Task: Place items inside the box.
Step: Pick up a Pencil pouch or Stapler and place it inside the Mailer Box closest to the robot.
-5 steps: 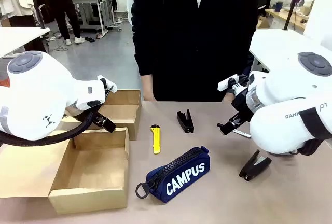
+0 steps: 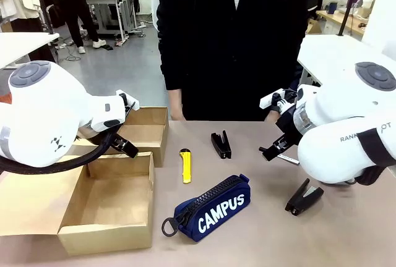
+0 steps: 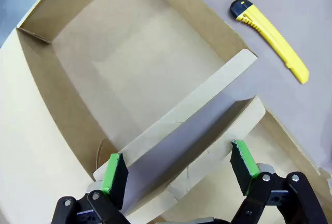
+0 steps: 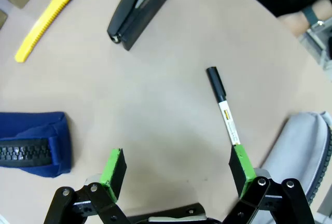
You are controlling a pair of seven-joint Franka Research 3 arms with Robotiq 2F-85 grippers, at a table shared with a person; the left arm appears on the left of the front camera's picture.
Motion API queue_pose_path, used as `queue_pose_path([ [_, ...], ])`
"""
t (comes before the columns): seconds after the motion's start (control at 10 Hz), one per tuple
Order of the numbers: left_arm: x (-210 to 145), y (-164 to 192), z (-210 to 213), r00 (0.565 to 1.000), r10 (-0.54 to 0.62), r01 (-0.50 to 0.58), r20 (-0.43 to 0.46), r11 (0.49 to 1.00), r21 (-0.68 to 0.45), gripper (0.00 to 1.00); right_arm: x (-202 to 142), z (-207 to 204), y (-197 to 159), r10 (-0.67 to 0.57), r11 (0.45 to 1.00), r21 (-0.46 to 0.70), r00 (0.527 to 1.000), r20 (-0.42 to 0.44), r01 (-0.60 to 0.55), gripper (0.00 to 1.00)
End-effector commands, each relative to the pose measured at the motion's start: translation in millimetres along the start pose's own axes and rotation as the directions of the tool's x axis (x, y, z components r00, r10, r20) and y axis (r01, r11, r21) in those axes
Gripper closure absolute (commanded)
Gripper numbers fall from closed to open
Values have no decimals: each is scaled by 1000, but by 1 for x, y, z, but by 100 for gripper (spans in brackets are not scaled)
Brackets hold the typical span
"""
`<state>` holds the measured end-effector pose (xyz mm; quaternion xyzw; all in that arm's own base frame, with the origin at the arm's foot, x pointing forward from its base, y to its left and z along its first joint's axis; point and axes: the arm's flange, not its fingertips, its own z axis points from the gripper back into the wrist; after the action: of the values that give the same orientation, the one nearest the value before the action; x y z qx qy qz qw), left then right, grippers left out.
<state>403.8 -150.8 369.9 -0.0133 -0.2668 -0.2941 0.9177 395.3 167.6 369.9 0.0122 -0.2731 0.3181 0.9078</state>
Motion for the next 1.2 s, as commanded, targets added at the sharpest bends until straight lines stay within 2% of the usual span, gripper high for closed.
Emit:
queue_pose_path([
  [0.0,0,0,0,1000,0,0,0,1000,0,0,0,0,0,-1,1000,0,1000,0,1,0],
  [0.7,0,0,0,1000,0,0,0,1000,0,0,0,0,0,0,1000,0,1000,0,0,0],
  [0.8,0,0,0,1000,0,0,0,1000,0,0,6,16,-5,-14,999,50,999,38,13,0],
  [1.0,8,-10,67,995,11,-8,97,1000,-24,0,21,69,-16,-193,978,76,981,5,192,0],
  [1.1,10,-15,115,989,126,-122,80,991,-47,0,25,113,-22,-384,917,101,922,-39,386,0],
])
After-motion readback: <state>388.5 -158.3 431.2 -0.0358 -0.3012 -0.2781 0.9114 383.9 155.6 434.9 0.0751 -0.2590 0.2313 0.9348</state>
